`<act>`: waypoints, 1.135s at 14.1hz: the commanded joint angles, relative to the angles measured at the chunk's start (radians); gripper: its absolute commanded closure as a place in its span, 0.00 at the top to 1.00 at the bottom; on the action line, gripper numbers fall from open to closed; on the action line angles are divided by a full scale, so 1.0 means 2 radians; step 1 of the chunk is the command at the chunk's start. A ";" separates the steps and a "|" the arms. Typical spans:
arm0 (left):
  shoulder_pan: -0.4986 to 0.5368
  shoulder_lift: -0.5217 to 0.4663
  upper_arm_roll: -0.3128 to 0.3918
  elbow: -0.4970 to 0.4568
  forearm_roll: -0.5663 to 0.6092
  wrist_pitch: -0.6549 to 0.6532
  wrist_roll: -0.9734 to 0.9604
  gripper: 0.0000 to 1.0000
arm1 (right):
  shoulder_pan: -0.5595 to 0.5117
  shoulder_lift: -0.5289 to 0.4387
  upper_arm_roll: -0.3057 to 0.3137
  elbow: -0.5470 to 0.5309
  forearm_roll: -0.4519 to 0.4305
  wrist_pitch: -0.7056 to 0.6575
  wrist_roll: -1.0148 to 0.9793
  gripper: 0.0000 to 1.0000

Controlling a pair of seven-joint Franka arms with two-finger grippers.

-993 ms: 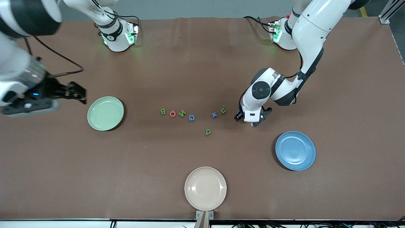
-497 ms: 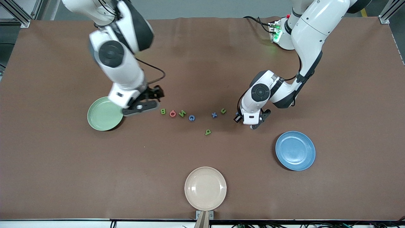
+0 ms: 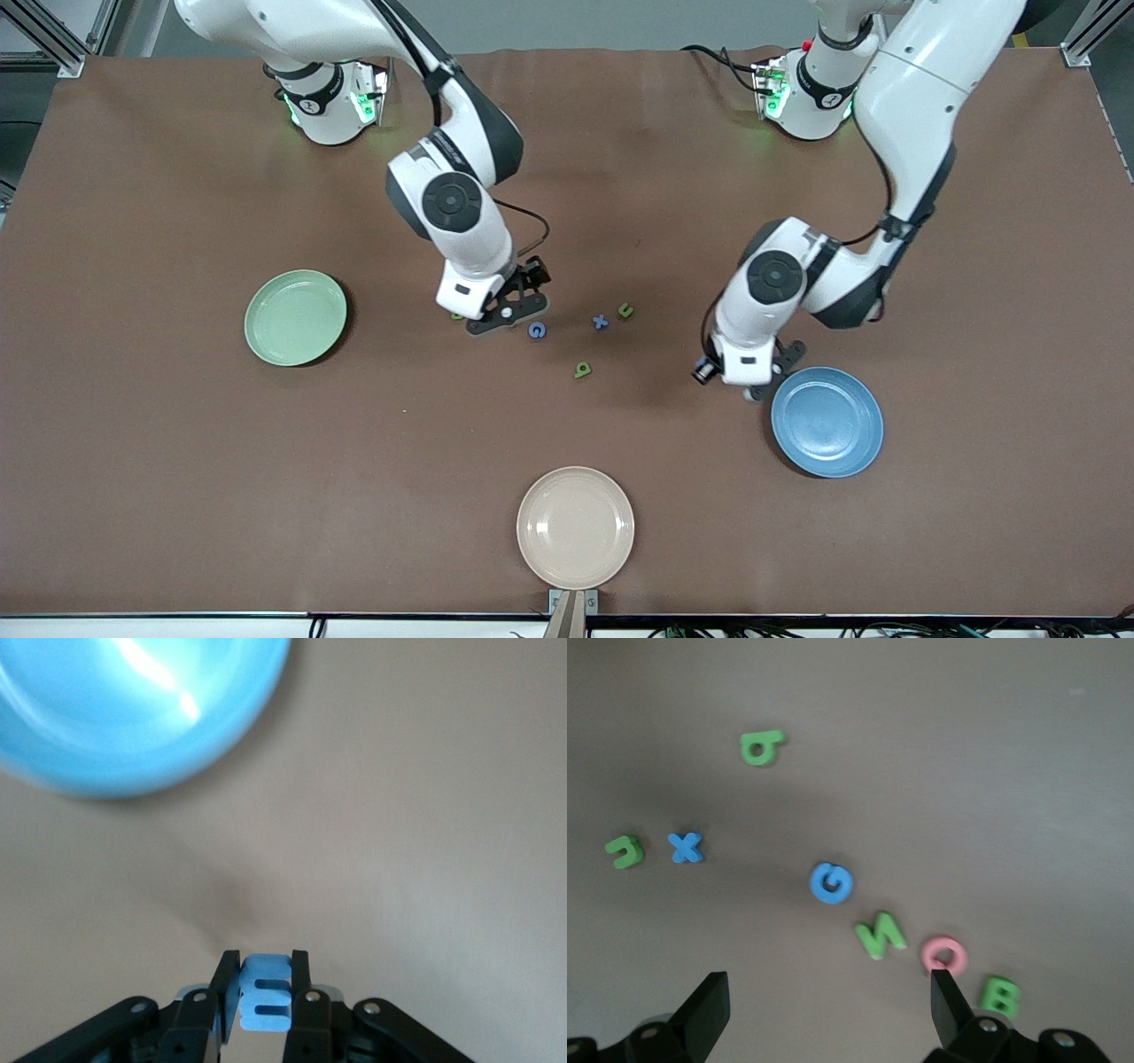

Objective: Sort upper and lower case letters into plates
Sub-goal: 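Drop the e onto the blue plate while the right gripper reaches the letters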

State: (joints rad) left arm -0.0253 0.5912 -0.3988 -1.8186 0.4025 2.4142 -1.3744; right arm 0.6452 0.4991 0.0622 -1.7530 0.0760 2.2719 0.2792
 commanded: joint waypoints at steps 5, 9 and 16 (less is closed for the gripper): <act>0.118 0.018 -0.002 0.037 0.013 -0.017 0.209 0.00 | 0.035 0.069 -0.009 0.015 -0.001 0.058 -0.004 0.99; 0.135 0.029 0.007 0.031 0.013 -0.018 0.218 0.99 | 0.034 0.083 -0.010 0.020 -0.046 0.058 -0.002 0.97; 0.095 0.004 -0.036 0.027 0.013 -0.077 0.105 1.00 | 0.029 0.113 -0.011 0.055 -0.051 0.059 -0.003 0.81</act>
State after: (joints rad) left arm 0.2223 0.6297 -0.4393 -1.7534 0.4107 2.3094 -1.0370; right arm 0.7053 0.6968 0.0370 -1.6773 -0.0081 2.3901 0.2734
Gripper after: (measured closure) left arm 0.000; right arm 0.128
